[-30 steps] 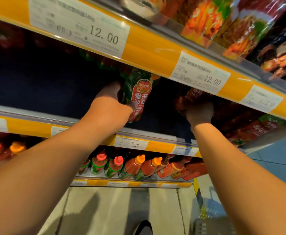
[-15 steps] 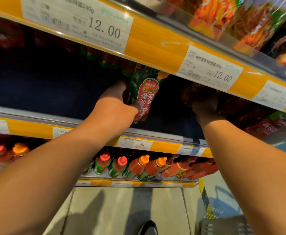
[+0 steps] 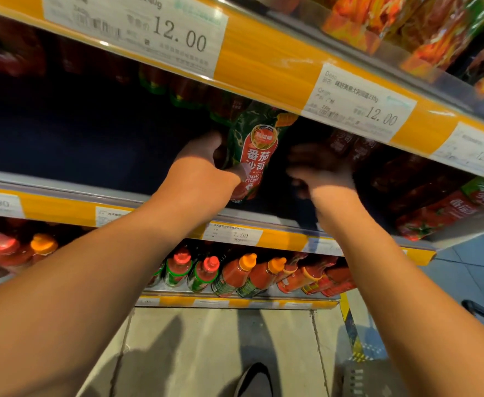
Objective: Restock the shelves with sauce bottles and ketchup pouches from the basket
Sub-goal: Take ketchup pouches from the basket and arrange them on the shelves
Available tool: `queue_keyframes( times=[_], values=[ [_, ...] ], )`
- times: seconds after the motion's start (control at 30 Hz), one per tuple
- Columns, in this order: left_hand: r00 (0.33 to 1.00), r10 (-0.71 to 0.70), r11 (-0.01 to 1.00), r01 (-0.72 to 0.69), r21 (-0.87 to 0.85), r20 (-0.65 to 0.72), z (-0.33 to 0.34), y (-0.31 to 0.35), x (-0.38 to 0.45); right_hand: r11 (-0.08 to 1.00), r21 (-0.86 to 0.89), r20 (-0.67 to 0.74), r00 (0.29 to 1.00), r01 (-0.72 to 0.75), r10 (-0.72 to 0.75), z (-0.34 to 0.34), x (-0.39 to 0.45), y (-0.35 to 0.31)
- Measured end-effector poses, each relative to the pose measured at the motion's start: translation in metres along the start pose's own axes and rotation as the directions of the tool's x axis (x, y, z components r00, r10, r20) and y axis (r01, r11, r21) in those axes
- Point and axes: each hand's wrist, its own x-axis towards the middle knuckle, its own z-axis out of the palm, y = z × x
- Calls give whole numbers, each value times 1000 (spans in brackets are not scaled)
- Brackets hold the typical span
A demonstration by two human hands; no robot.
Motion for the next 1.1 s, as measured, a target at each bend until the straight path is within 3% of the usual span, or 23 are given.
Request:
queue_keyframes(
  times=[0.03, 0.1, 0.23, 0.3, 0.43, 0.7, 0.87, 0.93, 1.1],
  values=[
    [1000, 4, 1000, -4, -4, 1, 2, 1, -1, 999, -32, 199, 980, 38, -31, 4, -8, -3],
    [1000, 29, 999, -29, 14, -4, 4, 2, -2, 992, -62, 344, 935, 111, -84, 16, -22, -9],
    [998, 55, 993, -57, 101, 17, 3, 7, -5, 982, -41, 188, 967, 182, -172, 29, -33, -9],
    [997, 54, 967, -65, 246, 48, 1, 7, -7, 981, -45, 146, 973, 189, -180, 31, -34, -6],
    [990, -18, 869, -54, 492, 142, -5, 6, -18, 995, -16, 52, 993, 103, -102, 15, -27, 2],
    [914, -77, 636, -262, 726, 398, -4, 5, -48, 991, -130, -281, 958, 14, -50, -52, 7, 54],
    [910, -66, 614, -287, 735, 410, -6, 5, -50, 982, -187, -398, 916, -22, -55, -80, 22, 78],
    [908, -66, 614, -289, 735, 413, -6, 4, -50, 981, -155, -406, 913, -115, 43, -81, 27, 78],
    [911, -63, 620, -284, 731, 407, -4, 3, -47, 939, -318, -398, 917, -130, -8, -82, 54, 87]
  ],
)
